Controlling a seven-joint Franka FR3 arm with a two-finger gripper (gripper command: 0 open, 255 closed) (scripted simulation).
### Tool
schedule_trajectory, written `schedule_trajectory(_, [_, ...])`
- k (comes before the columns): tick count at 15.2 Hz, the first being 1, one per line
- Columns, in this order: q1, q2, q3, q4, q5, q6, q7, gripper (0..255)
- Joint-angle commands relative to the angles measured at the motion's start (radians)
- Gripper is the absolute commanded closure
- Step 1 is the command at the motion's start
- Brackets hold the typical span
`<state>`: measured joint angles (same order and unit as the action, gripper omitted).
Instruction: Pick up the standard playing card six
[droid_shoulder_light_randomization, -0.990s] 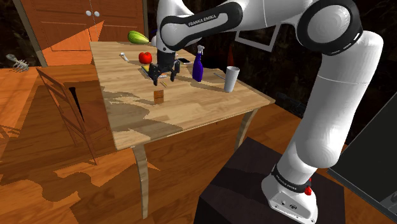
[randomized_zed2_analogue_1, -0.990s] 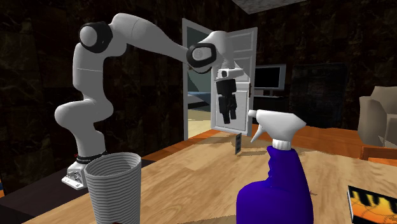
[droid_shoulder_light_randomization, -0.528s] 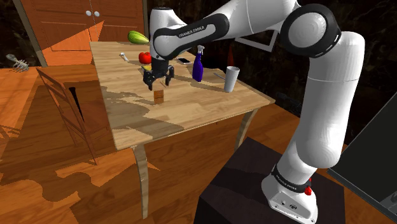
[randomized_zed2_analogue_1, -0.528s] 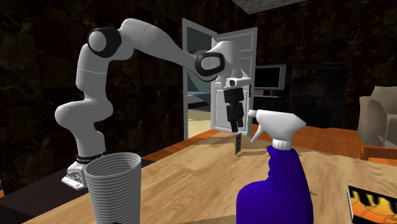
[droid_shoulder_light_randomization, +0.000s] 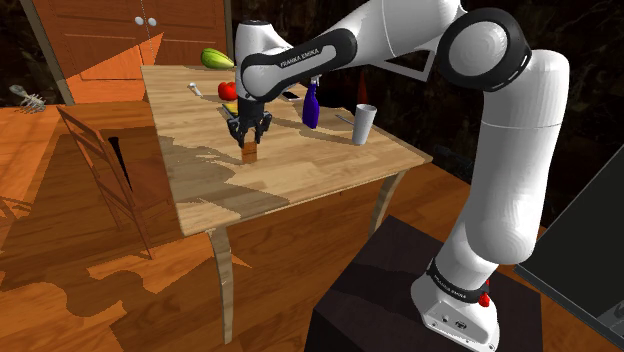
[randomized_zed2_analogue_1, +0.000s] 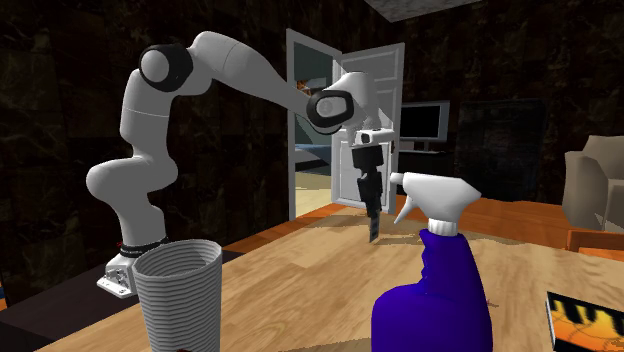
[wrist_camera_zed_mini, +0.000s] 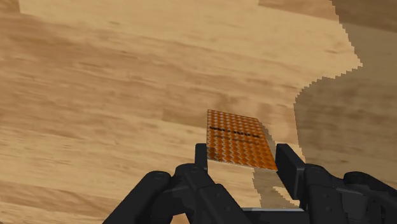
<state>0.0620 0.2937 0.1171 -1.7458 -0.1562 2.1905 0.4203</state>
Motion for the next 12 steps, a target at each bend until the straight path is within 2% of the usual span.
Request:
schedule_trajectory(1, [0.000,0.001,0.000,-0.001,0.000,0.000,0.000,255])
schedule_trajectory(6, [-0.001,0.000,0.000,-0.003,0.000,0.001,0.000,255])
schedule_trajectory(12, [-0.001,-0.023,0.002,0.047,0.009,-0.071,-0.011,255])
